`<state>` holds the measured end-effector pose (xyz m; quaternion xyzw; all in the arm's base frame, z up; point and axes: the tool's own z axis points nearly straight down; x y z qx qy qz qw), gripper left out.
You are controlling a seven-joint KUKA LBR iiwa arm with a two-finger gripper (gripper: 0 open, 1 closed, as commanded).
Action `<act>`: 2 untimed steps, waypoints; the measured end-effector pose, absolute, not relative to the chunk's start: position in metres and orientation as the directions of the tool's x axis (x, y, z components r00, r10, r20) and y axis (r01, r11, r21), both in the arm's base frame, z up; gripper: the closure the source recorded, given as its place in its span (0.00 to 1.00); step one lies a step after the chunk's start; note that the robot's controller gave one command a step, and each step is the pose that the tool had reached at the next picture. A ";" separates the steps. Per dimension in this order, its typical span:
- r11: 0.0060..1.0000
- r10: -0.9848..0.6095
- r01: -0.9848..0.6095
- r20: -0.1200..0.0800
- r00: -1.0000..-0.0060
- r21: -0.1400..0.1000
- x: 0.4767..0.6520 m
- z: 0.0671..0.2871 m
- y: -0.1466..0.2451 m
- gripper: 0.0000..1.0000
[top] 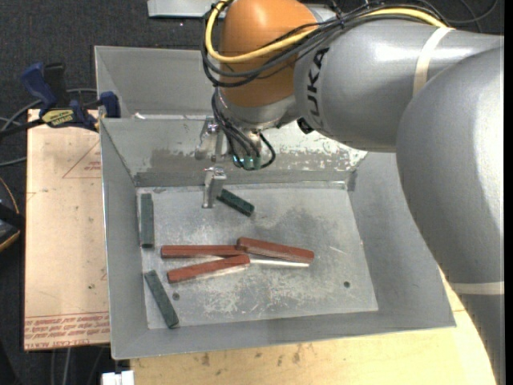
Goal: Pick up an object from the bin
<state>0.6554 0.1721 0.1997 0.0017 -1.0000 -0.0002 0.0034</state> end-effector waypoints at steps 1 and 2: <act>1.000 -0.001 -0.001 -0.002 -1.000 0.002 0.657 0.205 0.171 0.00; 1.000 0.003 0.003 -0.006 -1.000 0.003 0.644 0.151 0.161 0.00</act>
Offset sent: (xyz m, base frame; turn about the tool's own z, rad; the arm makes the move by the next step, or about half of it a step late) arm -0.0331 -0.0279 -0.1297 0.0114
